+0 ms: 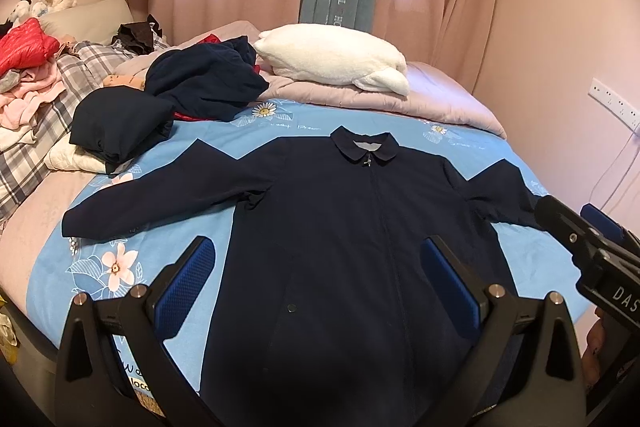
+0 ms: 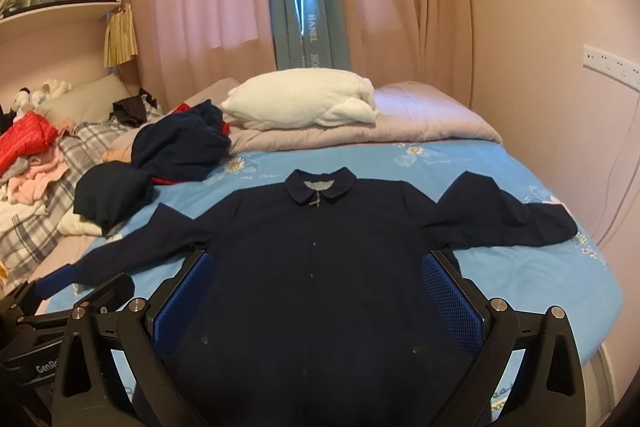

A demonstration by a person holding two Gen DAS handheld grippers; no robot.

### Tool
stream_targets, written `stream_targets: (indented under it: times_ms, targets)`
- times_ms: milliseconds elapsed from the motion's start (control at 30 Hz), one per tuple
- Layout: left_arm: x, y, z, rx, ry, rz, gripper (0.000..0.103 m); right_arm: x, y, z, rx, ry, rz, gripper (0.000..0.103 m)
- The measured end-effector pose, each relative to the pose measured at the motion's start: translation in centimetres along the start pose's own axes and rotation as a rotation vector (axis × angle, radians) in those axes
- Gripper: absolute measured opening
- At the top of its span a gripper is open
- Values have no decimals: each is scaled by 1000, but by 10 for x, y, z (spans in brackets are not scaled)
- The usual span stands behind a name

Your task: Fold large clothes

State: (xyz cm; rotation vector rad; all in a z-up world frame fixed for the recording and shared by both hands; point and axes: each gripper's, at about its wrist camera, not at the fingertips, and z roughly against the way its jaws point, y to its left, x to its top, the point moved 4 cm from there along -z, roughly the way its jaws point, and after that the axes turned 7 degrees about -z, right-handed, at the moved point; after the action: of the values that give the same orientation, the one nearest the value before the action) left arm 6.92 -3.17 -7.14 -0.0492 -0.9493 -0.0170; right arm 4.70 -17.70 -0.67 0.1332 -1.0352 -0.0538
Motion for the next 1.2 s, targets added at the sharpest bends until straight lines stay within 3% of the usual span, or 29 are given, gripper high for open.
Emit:
stream_targets:
  times_ms: [433, 667, 900, 1200]
  targets:
    - [8, 5, 44, -109, -81, -16, 103, 25, 5, 68, -58, -182, -19, 102]
    - [9, 7, 65, -147, -107, -4, 103, 32, 24, 90, -34, -241, 11, 102]
    - [16, 8, 78, -154, -125, 13, 103, 30, 23, 77, -17, -232, 20, 102]
    - [21, 1, 66, -116, -113, 0, 103, 23, 25, 71, 10, -228, 42, 102]
